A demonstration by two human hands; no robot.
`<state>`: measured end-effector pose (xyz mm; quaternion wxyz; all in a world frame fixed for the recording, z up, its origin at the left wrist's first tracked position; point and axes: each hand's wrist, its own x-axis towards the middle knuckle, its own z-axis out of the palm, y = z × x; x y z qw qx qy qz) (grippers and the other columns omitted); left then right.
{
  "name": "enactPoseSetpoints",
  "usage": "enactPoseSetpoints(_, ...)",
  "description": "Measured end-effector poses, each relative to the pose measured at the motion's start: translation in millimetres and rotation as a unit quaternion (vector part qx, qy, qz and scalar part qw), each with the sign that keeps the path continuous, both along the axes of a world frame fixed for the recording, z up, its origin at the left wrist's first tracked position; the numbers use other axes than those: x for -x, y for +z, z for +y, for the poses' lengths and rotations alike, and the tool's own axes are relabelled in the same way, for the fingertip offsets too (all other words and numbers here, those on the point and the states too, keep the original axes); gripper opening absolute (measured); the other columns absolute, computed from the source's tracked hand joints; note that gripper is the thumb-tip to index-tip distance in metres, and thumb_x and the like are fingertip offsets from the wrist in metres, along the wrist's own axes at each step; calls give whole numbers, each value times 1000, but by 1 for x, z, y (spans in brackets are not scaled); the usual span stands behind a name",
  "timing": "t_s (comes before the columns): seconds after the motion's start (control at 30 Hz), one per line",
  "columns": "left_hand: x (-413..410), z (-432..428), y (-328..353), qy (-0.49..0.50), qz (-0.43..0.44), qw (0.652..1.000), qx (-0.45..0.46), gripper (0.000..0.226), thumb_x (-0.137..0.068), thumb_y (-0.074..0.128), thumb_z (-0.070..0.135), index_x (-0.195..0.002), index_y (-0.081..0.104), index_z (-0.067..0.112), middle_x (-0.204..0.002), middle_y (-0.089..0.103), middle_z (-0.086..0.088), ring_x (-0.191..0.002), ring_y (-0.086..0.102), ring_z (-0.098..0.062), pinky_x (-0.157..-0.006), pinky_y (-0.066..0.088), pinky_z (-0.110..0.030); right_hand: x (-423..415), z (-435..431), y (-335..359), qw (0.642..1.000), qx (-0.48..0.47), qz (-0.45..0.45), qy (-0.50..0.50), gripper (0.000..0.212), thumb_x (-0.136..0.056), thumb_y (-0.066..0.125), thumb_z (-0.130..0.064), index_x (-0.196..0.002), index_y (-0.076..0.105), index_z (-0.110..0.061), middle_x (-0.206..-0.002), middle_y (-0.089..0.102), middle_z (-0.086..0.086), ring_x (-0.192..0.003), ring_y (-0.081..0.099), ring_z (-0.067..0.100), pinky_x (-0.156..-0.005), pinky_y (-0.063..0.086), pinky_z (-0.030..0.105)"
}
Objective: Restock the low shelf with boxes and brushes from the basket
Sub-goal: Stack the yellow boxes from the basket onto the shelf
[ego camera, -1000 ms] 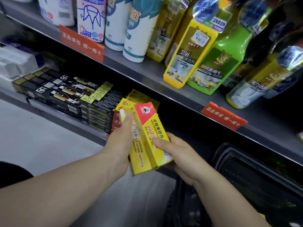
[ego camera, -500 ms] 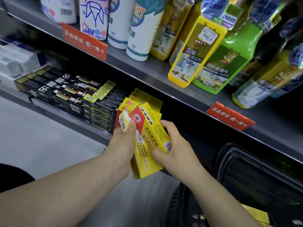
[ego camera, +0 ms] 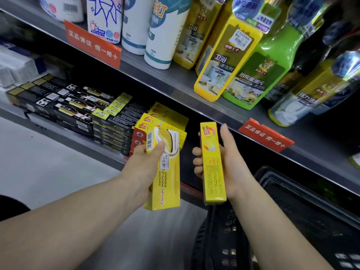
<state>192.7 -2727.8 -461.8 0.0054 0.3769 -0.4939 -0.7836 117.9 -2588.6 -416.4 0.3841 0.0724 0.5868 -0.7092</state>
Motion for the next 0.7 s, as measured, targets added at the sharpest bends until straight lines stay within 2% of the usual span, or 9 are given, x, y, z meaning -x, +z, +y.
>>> enactPoseSetpoints(0.07, -1, 1, 0, 1, 4, 1000, -4, 14, -92, 52, 41, -93, 52, 27, -92, 70, -4, -81, 67, -21, -56, 49, -30, 0, -1, -5, 1000, 10, -7, -1, 48, -65, 71, -51, -99, 62, -18, -69, 60, 4, -51, 55, 13, -46, 48, 24)
enactPoseSetpoints(0.17, 0, 2, 0, 5, 0, 1000, -3, 24, -93, 51, 41, -108, 52, 23, -91, 70, -4, -78, 66, -20, -55, 48, -29, 1, -3, -11, 999, 29, -26, -16, 43, -64, 70, -38, -98, 67, -11, -74, 64, 6, -60, 62, 17, -58, 56, 29)
enactPoseSetpoints(0.23, 0, 2, 0, 11, -2, 1000, -4, 25, -93, 51, 41, -110, 51, 23, -86, 69, -3, -72, 65, -18, -51, 47, -27, 4, -3, -15, 998, 30, -41, -23, 44, -64, 69, -36, -96, 70, -6, -77, 66, 7, -64, 64, 17, -63, 58, 31)
enactPoseSetpoints(0.37, 2, 0, 0, 34, -12, 999, -5, 23, -94, 49, 39, -109, 47, 22, -82, 67, -2, -66, 63, -15, -45, 44, -23, 10, -9, -16, 997, -32, -76, 13, 47, -71, 68, -46, -89, 70, -3, -80, 68, 12, -61, 65, 20, -55, 56, 30)
enactPoseSetpoints(0.47, 3, -3, -2, 53, -40, 998, 13, 37, -95, 44, 42, -122, 45, 17, -94, 65, -7, -83, 64, -24, -65, 52, -35, 14, -14, -12, 992, -96, -38, 77, 40, -58, 77, -28, -87, 67, -2, -84, 66, 13, -60, 64, 18, -52, 55, 27)
enactPoseSetpoints(0.53, 5, -7, -5, 73, -57, 995, 26, 43, -96, 43, 43, -128, 40, 14, -96, 62, -7, -93, 60, -28, -82, 51, -42, 19, -18, -11, 981, -154, 34, 113, 26, -71, 73, -5, -94, 63, -1, -88, 63, 14, -66, 64, 18, -58, 57, 29)
enactPoseSetpoints(0.6, 7, -12, -7, 93, -61, 994, 24, 44, -96, 42, 42, -129, 38, 13, -93, 59, -5, -93, 58, -28, -82, 48, -40, 26, -25, -9, 930, -280, 164, 174, 32, -78, 69, -4, -107, 56, -9, -91, 61, 7, -76, 61, 19, -67, 55, 32)
enactPoseSetpoints(0.67, 9, -16, -7, 99, -69, 993, 18, 44, -97, 41, 41, -130, 38, 14, -101, 61, -7, -94, 58, -28, -79, 47, -39, 37, -34, -5, 809, -411, 335, 256, 29, -81, 66, -18, -108, 54, -20, -84, 58, -3, -75, 56, 16, -61, 45, 25)
enactPoseSetpoints(0.7, 10, -19, -7, 102, -72, 992, 16, 44, -97, 41, 41, -131, 38, 14, -105, 61, -8, -95, 59, -29, -79, 47, -39, 44, -39, -5, 754, -437, 403, 279, 27, -83, 63, -22, -109, 54, -20, -83, 56, -5, -75, 53, 15, -59, 40, 25)
